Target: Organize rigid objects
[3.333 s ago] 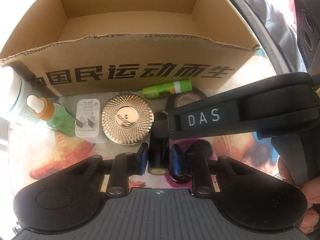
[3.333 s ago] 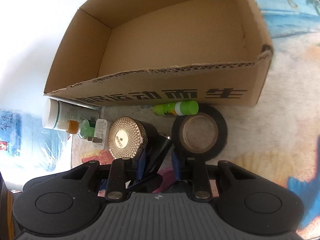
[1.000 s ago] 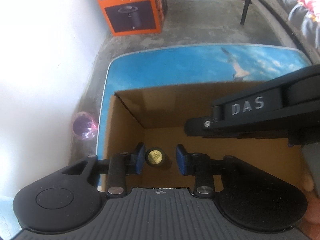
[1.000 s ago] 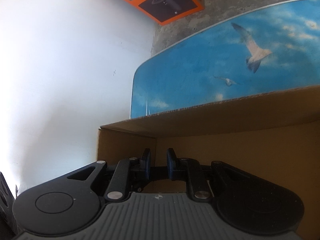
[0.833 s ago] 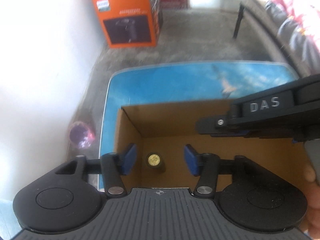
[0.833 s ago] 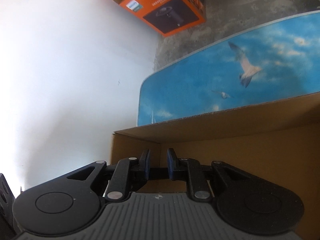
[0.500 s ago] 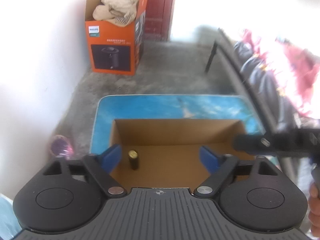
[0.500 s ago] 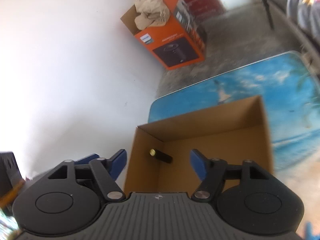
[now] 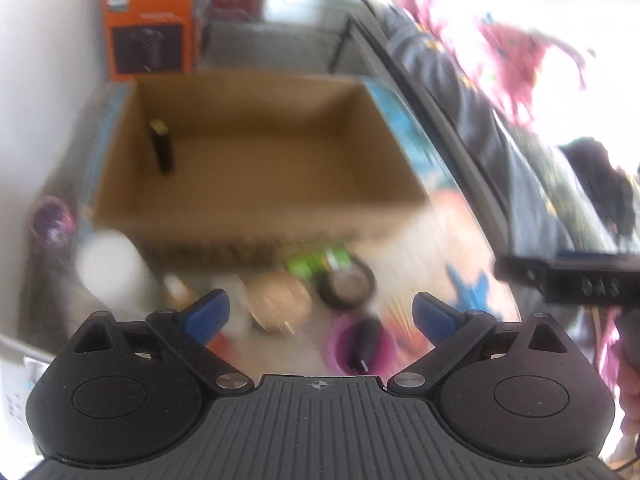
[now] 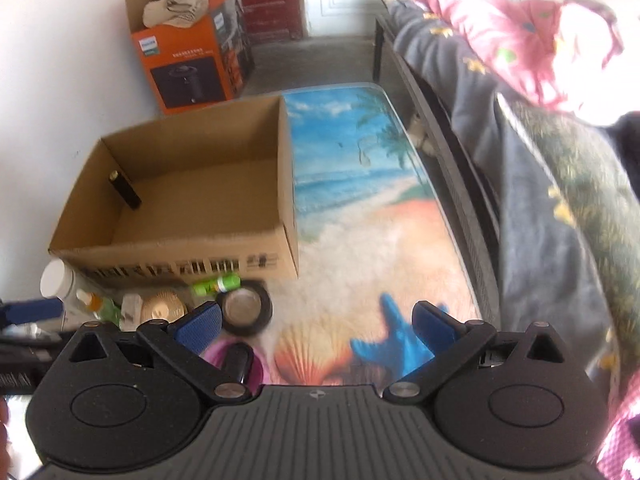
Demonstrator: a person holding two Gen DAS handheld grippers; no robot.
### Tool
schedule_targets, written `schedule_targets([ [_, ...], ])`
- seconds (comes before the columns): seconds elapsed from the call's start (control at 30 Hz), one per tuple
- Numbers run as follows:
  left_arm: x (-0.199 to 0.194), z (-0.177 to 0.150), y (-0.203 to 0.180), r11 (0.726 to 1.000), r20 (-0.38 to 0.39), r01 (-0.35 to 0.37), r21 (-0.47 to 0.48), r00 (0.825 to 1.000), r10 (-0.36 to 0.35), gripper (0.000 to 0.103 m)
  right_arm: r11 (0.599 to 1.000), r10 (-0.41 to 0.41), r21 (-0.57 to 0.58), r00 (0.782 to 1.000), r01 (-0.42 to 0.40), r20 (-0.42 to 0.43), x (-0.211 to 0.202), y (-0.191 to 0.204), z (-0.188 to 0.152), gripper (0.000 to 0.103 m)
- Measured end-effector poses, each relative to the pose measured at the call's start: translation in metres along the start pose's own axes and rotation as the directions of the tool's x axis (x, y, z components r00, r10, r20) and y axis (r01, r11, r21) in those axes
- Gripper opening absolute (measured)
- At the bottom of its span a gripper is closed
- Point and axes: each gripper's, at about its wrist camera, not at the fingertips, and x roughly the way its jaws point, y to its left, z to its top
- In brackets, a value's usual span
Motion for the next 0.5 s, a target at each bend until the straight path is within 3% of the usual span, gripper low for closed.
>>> schedule_targets([
  [0.23,0.029,-0.033,-0.029,0.995,-0.057,-0.041,0.095,0.997,0.046,0.093,0.979,0.132,0.165,0.99,-0.121,-0.052,0.023,-0.017,-0.023,0.102],
  [0.33,0.046,-0.035,-0.036,0.987,-0.072,-0.081,0.135,0.993,0.092,0.082,0.965,0.208,0.175,0.977,-0.195,-0.055,0.038,-0.014,-0.021,0.099],
  [0.4,0.057,-0.038,-0.036,0.988,-0.089,-0.077,0.131,0.992,0.089,0.08,0.951,0.256,0.202,0.962,-0.232,-0.098,0.055,-0.014,-0.02,0.091],
  [0.5,0.074,-0.042,-0.039,0.987,-0.118,-0.085,0.138,0.988,0.102,0.066,0.936,0.3,0.239,0.94,-0.258,-0.162,0.077,-0.015,-0.022,0.074],
])
